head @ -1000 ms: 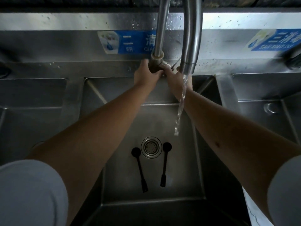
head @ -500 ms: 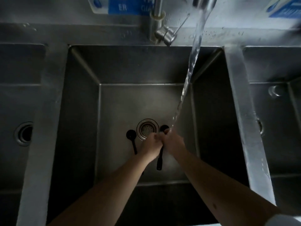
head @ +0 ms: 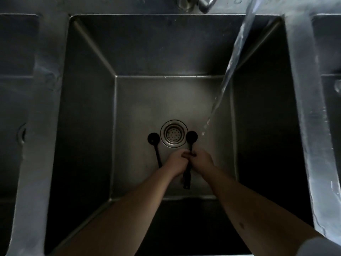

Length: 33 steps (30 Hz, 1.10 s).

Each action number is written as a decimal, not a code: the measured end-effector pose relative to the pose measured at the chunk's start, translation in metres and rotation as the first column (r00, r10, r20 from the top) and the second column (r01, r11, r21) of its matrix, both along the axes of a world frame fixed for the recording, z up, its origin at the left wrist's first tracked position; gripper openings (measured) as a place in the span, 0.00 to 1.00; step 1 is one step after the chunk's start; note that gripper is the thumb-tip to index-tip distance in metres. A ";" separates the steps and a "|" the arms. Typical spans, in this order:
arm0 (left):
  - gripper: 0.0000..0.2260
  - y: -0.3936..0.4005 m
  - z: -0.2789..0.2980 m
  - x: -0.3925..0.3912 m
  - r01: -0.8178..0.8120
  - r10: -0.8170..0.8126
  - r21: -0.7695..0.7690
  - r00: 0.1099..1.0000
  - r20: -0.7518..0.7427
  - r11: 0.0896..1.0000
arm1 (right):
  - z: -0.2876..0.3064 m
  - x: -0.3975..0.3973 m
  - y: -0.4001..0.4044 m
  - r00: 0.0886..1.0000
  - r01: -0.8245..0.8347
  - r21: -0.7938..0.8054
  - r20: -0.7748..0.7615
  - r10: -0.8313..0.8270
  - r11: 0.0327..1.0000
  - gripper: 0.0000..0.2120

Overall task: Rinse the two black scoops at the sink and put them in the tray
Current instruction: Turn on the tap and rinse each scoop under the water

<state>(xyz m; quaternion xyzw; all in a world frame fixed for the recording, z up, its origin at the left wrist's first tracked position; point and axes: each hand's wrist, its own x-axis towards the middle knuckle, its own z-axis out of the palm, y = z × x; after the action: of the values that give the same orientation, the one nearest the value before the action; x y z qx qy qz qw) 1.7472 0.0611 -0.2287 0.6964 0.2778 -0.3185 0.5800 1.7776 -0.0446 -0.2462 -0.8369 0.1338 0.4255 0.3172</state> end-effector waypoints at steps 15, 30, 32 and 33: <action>0.08 -0.009 0.051 0.027 -0.269 0.269 -0.060 0.963 -0.013 0.961 | 0.116 -0.029 -0.021 0.908 0.393 0.225 -0.247 -0.338 0.892 0.06; 0.13 -0.003 0.101 0.045 -0.540 0.479 -0.419 0.842 -0.249 0.730 | 0.140 -0.004 -0.001 0.931 0.361 0.295 -0.165 -0.325 0.885 0.07; 0.13 0.000 0.104 0.046 -0.480 0.431 -0.420 0.877 -0.211 0.770 | 0.144 0.003 0.001 0.916 0.400 0.334 -0.149 -0.372 0.853 0.07; 0.12 0.001 0.107 0.045 -0.441 0.400 -0.406 0.898 -0.186 0.801 | 0.147 0.007 0.002 0.904 0.427 0.353 -0.143 -0.403 0.832 0.08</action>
<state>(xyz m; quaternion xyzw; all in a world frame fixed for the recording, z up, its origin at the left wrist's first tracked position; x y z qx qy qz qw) 1.7921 0.0618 -0.1222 0.4537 0.3723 -0.2674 0.7643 1.7845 -0.0429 -0.0995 -0.6975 0.2381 0.3900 0.5520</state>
